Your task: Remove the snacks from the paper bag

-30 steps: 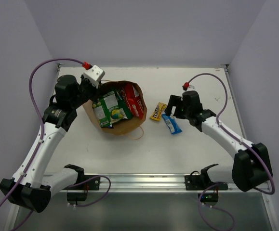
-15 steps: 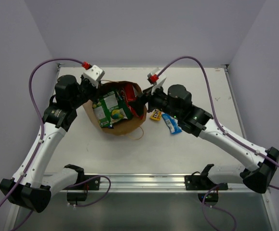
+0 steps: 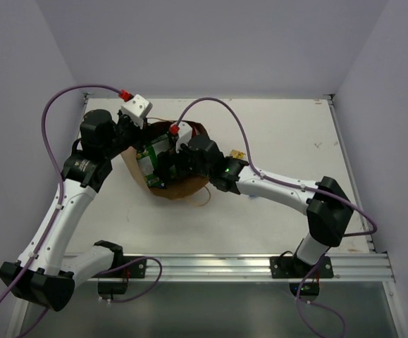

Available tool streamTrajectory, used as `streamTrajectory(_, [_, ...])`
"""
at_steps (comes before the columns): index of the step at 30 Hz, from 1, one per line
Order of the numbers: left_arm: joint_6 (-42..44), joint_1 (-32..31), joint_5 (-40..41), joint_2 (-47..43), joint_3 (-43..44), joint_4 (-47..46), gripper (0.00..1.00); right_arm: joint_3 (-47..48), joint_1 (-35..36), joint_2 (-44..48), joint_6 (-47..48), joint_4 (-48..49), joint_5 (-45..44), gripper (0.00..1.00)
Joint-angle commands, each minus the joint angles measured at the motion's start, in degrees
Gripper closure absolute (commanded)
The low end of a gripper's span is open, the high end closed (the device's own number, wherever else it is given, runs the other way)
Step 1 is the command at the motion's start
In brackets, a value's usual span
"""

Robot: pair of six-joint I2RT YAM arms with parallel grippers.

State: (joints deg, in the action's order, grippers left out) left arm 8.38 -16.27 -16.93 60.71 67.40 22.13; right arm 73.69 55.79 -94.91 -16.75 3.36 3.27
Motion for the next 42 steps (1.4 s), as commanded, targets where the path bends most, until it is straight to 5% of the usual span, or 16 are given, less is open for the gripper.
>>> streamTrajectory(1, [-2.05,-0.16,-0.04,-0.85,2.3,1.95,1.0,3.56,-0.07,-1.76,-2.67,5.43,-5.1,0.01])
streamTrajectory(18, [-3.02,-0.16,0.32,-0.59,3.62,4.24,1.0,2.52,-0.16,-7.66,-6.8,5.78,-24.27,0.01])
streamTrajectory(30, [-3.46,-0.16,-2.23,0.03,4.23,4.41,1.0,4.62,-0.15,-11.17,-0.48,11.15,-6.52,0.04])
streamTrajectory(33, [-3.46,-0.16,-2.41,-0.06,4.32,4.5,1.0,4.97,-0.16,-11.87,0.32,11.15,-5.73,0.14])
streamTrajectory(42, [-3.29,-0.16,-1.79,-0.33,4.67,4.85,1.0,3.04,-0.16,-10.12,2.6,12.02,-6.78,0.81])
